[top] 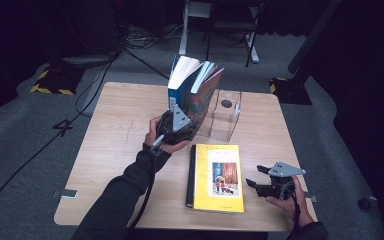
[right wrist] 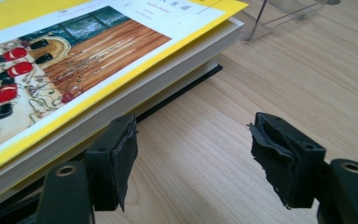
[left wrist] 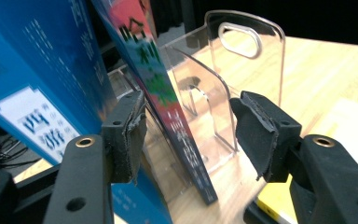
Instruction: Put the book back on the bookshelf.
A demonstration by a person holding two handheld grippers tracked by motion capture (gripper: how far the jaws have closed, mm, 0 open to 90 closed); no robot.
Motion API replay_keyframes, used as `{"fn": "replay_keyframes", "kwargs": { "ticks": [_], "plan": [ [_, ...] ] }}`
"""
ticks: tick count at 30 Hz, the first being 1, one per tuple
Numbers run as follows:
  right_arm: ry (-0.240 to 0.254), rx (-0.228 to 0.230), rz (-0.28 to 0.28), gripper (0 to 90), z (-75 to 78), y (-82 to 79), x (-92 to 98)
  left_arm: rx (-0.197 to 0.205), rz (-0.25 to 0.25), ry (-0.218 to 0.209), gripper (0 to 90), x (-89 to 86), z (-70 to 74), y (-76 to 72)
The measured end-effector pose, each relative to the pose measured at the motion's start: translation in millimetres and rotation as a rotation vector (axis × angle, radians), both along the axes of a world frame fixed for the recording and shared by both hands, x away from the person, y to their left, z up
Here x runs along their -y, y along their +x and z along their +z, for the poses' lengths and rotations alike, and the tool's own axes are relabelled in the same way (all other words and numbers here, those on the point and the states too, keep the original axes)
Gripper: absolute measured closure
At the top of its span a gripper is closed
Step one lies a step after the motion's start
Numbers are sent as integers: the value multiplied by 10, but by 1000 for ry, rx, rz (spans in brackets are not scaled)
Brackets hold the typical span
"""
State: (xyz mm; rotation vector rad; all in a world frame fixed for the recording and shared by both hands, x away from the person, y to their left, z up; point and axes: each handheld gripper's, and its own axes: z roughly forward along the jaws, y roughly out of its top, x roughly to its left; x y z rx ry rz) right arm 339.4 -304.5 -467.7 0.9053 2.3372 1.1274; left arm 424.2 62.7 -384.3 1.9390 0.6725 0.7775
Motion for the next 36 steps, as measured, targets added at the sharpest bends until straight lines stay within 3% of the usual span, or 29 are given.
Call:
{"fn": "replay_keyframes", "kwargs": {
  "ticks": [7,9,13,16,22,26,36],
  "plan": [
    [-4,-2,26,319,52,-35,-45,-29,-66,60,423,-95,-97,-140],
    [-7,-1,43,317,89,-59,-70,-28,-81,105,421,-117,-159,-180],
    [-4,-7,61,317,151,-99,-107,-76,-117,138,402,-193,-333,-273],
    [-5,-11,73,314,172,-124,-134,-113,-143,132,392,-251,-439,-342],
    [-8,-35,99,315,181,-144,-182,-147,-183,150,385,-315,-593,-517],
    [-3,-36,96,309,203,-161,-188,-171,-215,183,373,-339,-680,-635],
    [1,-31,92,309,271,-186,-177,-245,-265,210,350,-409,-863,-854]
  ]
}}
